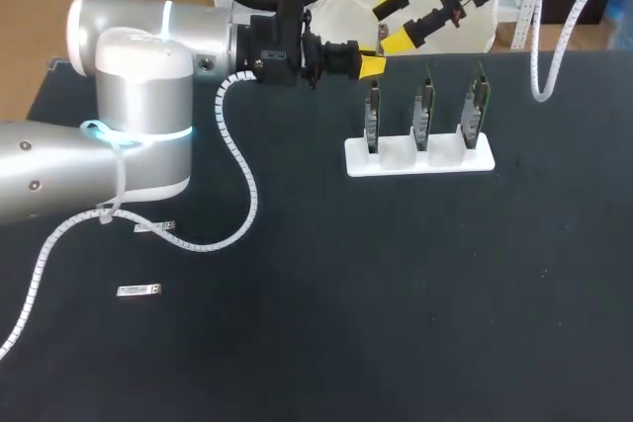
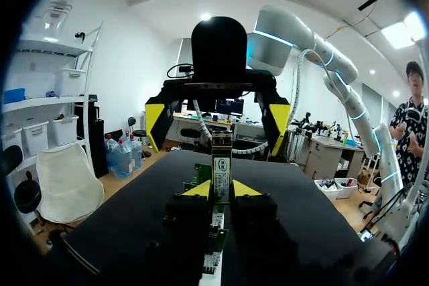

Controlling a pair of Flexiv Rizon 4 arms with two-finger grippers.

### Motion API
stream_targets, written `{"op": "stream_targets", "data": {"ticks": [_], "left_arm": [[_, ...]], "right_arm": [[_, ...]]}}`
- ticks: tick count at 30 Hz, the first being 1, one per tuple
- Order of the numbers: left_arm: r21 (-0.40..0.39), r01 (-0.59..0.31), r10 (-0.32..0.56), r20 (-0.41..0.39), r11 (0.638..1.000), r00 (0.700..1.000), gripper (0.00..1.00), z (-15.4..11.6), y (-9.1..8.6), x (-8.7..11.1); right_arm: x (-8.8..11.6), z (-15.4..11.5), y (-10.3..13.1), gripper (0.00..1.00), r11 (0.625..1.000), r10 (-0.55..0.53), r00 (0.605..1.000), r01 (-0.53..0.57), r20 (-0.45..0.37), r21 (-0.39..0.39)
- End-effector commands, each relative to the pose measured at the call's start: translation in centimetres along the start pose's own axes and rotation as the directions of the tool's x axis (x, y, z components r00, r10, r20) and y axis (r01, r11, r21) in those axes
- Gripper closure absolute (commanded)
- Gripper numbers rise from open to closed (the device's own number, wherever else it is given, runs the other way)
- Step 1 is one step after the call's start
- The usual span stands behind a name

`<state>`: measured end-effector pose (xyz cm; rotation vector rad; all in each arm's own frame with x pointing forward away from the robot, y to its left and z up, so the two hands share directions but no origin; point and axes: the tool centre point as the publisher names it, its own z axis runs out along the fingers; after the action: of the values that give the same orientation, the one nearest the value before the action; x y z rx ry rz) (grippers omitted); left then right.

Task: Pick up the optical module with the left hand, and insert it into the network port with the right hand.

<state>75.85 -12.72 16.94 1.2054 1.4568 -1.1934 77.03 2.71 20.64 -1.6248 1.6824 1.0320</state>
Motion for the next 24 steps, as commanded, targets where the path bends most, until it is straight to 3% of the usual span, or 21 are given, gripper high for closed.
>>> {"op": "stream_targets", "data": {"ticks": [1,22,23,24], "left_arm": [[-0.005,-0.003,0.003,0.006,1.000,1.000,1.00,-0.01,-0.15,0.12],[-0.005,-0.003,0.003,0.006,1.000,1.000,1.00,-0.01,-0.15,0.12],[-0.005,-0.003,0.003,0.006,1.000,1.000,1.00,-0.01,-0.15,0.12],[-0.005,-0.003,0.003,0.006,1.000,1.000,1.00,-0.01,-0.15,0.12]], "right_arm": [[0.07,0.07,0.49,0.00,1.000,0.001,1.000,-0.001,0.003,0.012],[0.13,0.27,0.72,0.00,1.000,0.001,1.000,-0.001,0.004,0.002],[0.13,0.27,0.72,0.81,1.000,-0.001,1.000,0.001,0.004,0.002],[0.13,0.28,0.72,1.00,1.000,-0.004,1.000,0.004,0.007,-0.001]]}}
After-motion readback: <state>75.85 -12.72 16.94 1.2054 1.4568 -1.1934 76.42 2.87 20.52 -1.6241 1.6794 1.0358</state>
